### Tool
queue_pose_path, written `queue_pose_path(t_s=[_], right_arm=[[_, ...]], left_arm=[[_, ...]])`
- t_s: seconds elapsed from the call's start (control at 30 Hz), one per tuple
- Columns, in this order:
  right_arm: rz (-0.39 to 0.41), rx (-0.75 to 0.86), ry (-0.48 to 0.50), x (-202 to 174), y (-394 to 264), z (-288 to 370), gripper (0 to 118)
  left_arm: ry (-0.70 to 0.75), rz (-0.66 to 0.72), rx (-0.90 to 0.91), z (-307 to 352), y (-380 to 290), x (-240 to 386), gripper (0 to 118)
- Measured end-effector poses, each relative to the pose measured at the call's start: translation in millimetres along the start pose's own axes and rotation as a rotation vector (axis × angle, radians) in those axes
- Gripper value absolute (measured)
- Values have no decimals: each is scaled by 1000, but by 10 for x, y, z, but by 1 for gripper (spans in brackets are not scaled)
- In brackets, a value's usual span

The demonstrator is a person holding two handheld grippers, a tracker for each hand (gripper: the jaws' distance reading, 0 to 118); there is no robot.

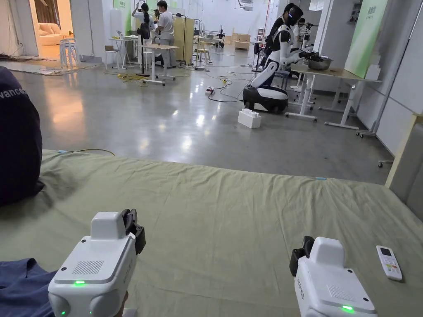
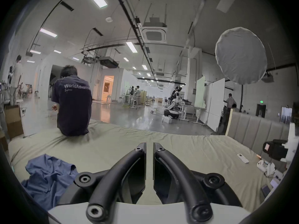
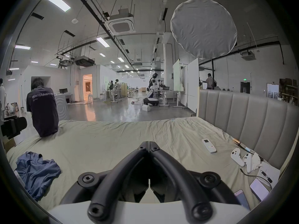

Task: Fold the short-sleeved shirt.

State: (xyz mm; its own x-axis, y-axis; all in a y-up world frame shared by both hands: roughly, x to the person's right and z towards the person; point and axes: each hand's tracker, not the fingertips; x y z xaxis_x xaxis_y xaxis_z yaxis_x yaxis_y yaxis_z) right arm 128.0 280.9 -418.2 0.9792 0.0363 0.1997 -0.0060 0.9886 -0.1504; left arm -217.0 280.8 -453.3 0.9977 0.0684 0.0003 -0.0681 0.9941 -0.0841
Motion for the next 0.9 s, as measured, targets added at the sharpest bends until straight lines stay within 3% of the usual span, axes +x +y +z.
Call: queue_pose_path(t_s=[0.2,0.37,0.8,0.87,0.9], right_arm=[[4,5,-10,2,17,3,0],[12,-14,7,-29,24,-10,0],[75,-77,62,-275,-198,-204,0],[75,-90,72,-310,-243,-244,0],[78,-95,75,-337,-267,-259,0]], left_arm=[[3,-54,-18,11,88,-11,8],[9,-43,-137,14,84,-235,8],[91,62,-552,56,-295,-1743,9],[122,28,-596,55,-403,-1935,22],[139,15,-619,48,-471,-2013,45]])
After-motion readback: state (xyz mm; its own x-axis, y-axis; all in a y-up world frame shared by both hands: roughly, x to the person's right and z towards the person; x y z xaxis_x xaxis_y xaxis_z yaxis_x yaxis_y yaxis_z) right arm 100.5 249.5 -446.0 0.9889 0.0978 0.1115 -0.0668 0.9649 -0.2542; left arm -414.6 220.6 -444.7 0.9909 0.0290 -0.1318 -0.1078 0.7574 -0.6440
